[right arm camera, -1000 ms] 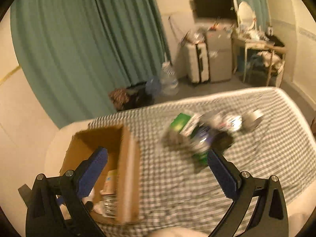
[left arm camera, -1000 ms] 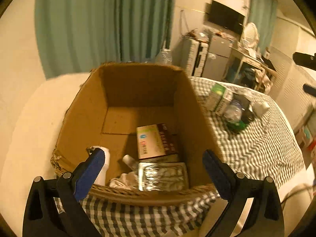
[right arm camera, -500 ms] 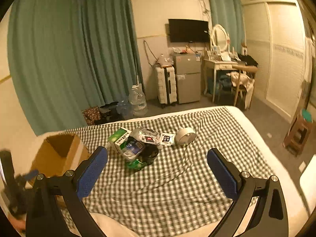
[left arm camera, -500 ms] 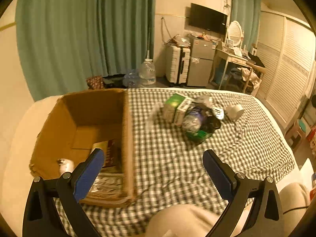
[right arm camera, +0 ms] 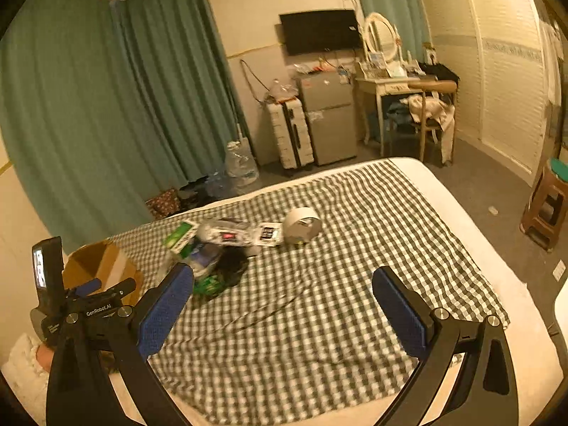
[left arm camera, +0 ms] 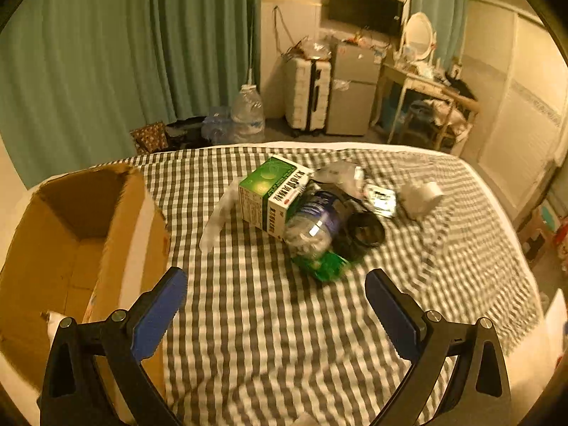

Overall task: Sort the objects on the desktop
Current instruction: 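Grasp the green medicine box with the left gripper while the right grasps the tape roll, then place the green box and tape roll into the cardboard box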

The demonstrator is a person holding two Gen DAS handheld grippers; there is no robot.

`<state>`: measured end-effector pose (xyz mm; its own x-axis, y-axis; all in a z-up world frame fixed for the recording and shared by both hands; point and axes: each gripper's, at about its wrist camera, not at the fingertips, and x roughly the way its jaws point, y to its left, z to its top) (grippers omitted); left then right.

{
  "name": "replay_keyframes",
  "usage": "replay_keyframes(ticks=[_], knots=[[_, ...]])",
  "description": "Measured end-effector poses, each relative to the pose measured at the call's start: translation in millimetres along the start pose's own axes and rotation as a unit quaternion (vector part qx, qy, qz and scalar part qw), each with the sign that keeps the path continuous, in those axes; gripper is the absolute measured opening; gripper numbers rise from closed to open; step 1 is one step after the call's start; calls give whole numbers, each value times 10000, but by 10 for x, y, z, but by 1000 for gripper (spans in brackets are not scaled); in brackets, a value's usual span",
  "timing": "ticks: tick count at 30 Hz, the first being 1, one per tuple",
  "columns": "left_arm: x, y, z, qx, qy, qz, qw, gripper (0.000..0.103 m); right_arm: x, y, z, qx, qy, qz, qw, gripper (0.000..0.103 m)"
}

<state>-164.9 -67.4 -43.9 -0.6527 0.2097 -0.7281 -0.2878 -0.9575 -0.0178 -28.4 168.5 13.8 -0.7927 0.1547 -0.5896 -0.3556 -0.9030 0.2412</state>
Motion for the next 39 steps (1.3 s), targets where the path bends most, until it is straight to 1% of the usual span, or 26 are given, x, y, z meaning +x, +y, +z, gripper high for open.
replay_keyframes(ticks=[2,4,8,10,13,16,18,20,21,22,23,24,25,28,31,34,37,39], knots=[[242,-14,83,-17,108,-1,9999,103,242,-87,74,-55,133,-11,9999,101],[495,-9,168,2,210,-66,9998,103,523,-117,132,-151,234,-132,9995,101],[994,1,331,220,419,33,9989,103,1310,-136,269,-136,609,19,9980,101],[1231,3,418,302,537,28,9981,103,1719,-109,330,-229,755,-28,9969,101],[1504,19,546,414,653,-23,9970,103,2242,-65,411,-424,862,-108,9953,101],[1721,41,650,564,657,87,9962,103,2700,-49,458,-596,979,-202,9932,101],[1808,72,664,566,698,145,9958,103,2979,-116,436,-581,1187,-302,9908,101],[1853,110,654,514,738,-24,9959,102,3220,-245,398,-350,1527,-368,9870,101],[1866,130,652,503,741,-111,9959,100,3276,-310,380,-141,1592,-198,9869,100],[1880,148,641,509,753,-210,9956,93,3295,-367,366,116,1610,69,9869,97],[1880,161,625,533,729,-271,9955,90,3308,-388,355,258,1678,229,9852,88],[1861,167,611,567,669,-268,9958,90,3298,-392,340,351,1746,349,9834,83],[1840,155,590,628,627,-258,9957,89,3247,-380,326,340,1711,311,9842,83],[1765,142,538,718,614,-335,9950,89,3108,-341,256,208,1838,307,9823,82],[1568,163,518,656,566,-315,9957,89,2764,-335,193,-85,1819,73,9833,82],[1192,204,530,608,480,-391,9962,89,2344,-376,241,-315,1661,-125,9855,82],[795,269,523,521,380,-577,9962,89,1850,-434,301,-332,1492,-174,9881,82],[578,307,493,491,338,-618,9963,89,1612,-417,383,-369,1401,-228,9892,82]])
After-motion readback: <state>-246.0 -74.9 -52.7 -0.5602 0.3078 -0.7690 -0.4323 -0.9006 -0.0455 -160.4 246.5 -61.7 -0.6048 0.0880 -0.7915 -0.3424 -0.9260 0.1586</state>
